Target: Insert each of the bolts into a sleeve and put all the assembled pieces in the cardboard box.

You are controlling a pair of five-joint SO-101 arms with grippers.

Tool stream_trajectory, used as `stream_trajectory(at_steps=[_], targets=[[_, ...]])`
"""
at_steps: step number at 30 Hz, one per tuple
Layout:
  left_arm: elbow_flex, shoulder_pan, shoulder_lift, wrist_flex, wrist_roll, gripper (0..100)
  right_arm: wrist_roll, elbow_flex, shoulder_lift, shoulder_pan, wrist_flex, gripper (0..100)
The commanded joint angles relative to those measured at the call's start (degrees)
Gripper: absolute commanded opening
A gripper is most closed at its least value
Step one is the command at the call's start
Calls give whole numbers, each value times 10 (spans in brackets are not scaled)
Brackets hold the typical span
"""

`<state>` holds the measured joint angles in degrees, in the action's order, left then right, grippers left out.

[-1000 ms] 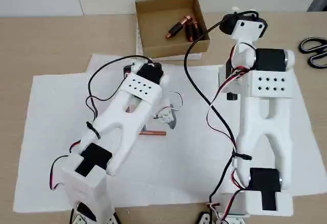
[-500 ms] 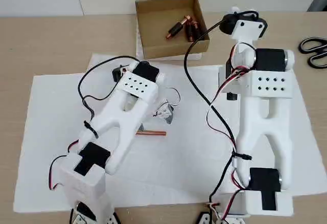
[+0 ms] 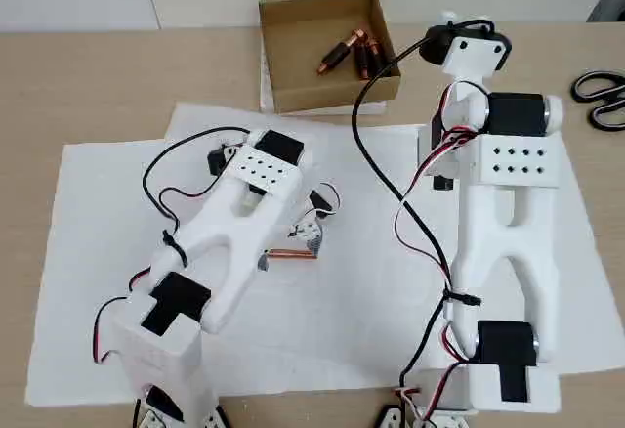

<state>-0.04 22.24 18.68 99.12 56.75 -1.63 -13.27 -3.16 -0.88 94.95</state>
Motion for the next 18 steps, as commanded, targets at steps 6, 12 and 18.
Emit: stream_trajectory(at_steps=[6,12,18], targets=[[0,-31,-4,4,25,280,4,-4,-25,0,-9,4],[3,-30,-3,-23,36,280,5,-4,-25,-2,-8,4],[3,-29,-3,-37,46,280,5,-4,-25,-2,-7,4]])
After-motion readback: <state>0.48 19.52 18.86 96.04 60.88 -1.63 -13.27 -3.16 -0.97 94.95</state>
